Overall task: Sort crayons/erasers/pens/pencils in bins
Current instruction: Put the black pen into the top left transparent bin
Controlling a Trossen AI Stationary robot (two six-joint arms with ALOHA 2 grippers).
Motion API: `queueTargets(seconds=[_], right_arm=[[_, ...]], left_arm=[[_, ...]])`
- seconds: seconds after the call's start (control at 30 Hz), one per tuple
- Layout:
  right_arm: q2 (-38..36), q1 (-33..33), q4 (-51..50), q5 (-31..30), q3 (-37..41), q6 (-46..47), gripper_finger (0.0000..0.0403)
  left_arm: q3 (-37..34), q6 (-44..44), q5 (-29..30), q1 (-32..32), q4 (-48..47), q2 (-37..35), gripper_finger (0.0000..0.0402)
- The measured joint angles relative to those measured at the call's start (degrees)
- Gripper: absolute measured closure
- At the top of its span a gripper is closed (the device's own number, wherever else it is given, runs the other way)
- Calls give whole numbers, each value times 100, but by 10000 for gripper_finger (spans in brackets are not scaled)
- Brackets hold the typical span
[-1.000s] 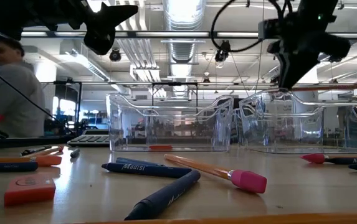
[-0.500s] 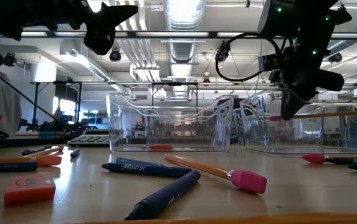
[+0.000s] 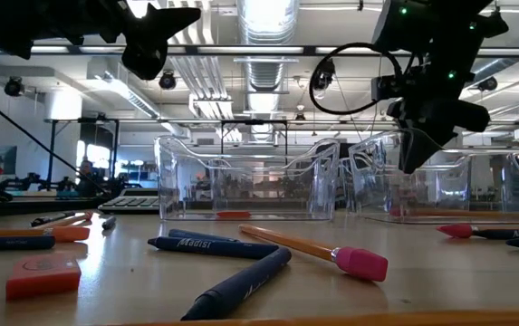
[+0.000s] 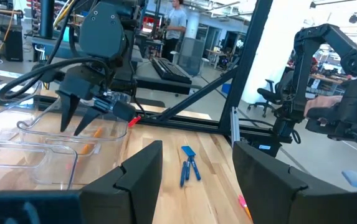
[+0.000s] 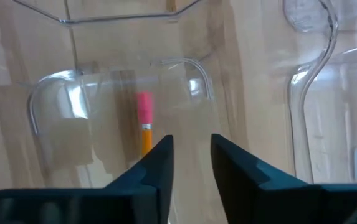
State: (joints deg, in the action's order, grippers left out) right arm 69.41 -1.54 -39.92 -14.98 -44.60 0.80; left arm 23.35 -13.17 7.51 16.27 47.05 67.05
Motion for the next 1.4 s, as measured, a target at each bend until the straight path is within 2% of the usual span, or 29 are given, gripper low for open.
queueTargets(seconds=[0.17, 0.3, 0.53, 0.77, 1.0, 1.17, 1.4], right_arm=[[0, 5, -125, -2, -218, 32, 266], [0, 15, -585, -2, -734, 148, 255], [0, 164, -1254, -7, -1934, 569, 266], [0, 873, -1014, -4, -2630, 627, 280], [0, 1736, -555, -44, -2529, 977, 286], [9, 2319, -212, -379, -2259, 1216, 287], [11, 2851, 1060, -601, -1636, 1233, 287]], left_arm=[[0, 0, 0, 1, 0, 0, 220], [-2, 0, 0, 1, -1, 0, 220], [-2, -2, 0, 0, -2, 0, 220], [-4, -4, -1, -2, -4, 0, 220], [-7, -7, -2, -2, -4, 0, 220], [-9, -7, -2, -1, -4, 0, 220], [-9, -7, -2, -2, -4, 0, 220]])
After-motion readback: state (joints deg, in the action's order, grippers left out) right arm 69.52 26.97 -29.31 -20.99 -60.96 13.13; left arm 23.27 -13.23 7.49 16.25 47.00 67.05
